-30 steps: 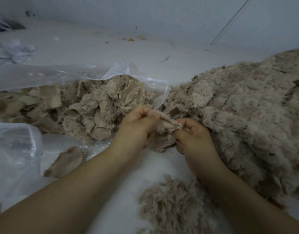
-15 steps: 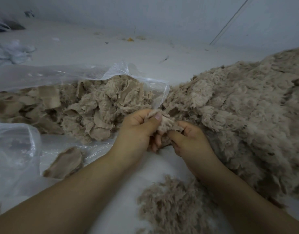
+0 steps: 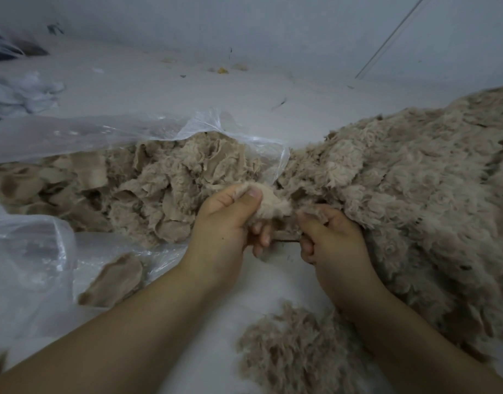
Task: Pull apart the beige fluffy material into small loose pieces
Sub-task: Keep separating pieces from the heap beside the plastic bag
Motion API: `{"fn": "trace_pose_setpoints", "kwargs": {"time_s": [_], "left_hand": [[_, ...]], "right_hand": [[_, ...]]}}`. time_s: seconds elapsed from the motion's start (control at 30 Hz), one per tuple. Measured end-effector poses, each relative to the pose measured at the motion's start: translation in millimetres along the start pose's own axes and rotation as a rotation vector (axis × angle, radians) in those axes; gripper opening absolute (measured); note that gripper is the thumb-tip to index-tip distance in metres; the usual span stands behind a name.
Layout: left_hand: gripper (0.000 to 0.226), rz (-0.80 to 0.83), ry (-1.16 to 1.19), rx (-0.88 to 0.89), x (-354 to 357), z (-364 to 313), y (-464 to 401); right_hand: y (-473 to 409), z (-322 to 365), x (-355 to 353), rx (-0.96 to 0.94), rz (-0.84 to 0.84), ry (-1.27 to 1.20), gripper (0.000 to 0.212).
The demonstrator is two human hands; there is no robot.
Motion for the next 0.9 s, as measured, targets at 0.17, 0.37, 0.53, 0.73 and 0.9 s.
{"fn": "trace_pose_setpoints", "kwargs": {"time_s": [0.17, 0.37, 0.53, 0.73, 0.9], "left_hand": [[0.021, 0.061, -0.028, -0.030, 5, 6, -3], [0.008, 0.004, -0.020, -0.019, 2, 7, -3], [0.004, -0.044, -0.139, -0.080, 2, 10, -1], [0.010, -0.033, -0.286, -0.164, 5, 8, 3], [0.012, -0.039, -0.523, -0.142, -1, 6, -1]], "right_hand": [[0, 3, 5, -0.030, 0.038, 0.016, 0.028], [4, 5, 5, -0.084, 0.020, -0.070, 0.011], [11, 13, 11, -0.133, 0.107, -0.022, 0.032], [9, 12, 14, -0.121, 0.160, 0.048, 0.017], [8, 7, 14, -0.133, 0.230, 0.101, 0.017]]}}
Point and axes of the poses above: each hand's wrist, its own y-axis away from the middle knuckle, its own x-axis out of the palm, z = x × y, the point moved 3 cm from there along -y, towards the middle knuckle, and after that the axes turned 15 degrees about z, right-handed, at the moved point
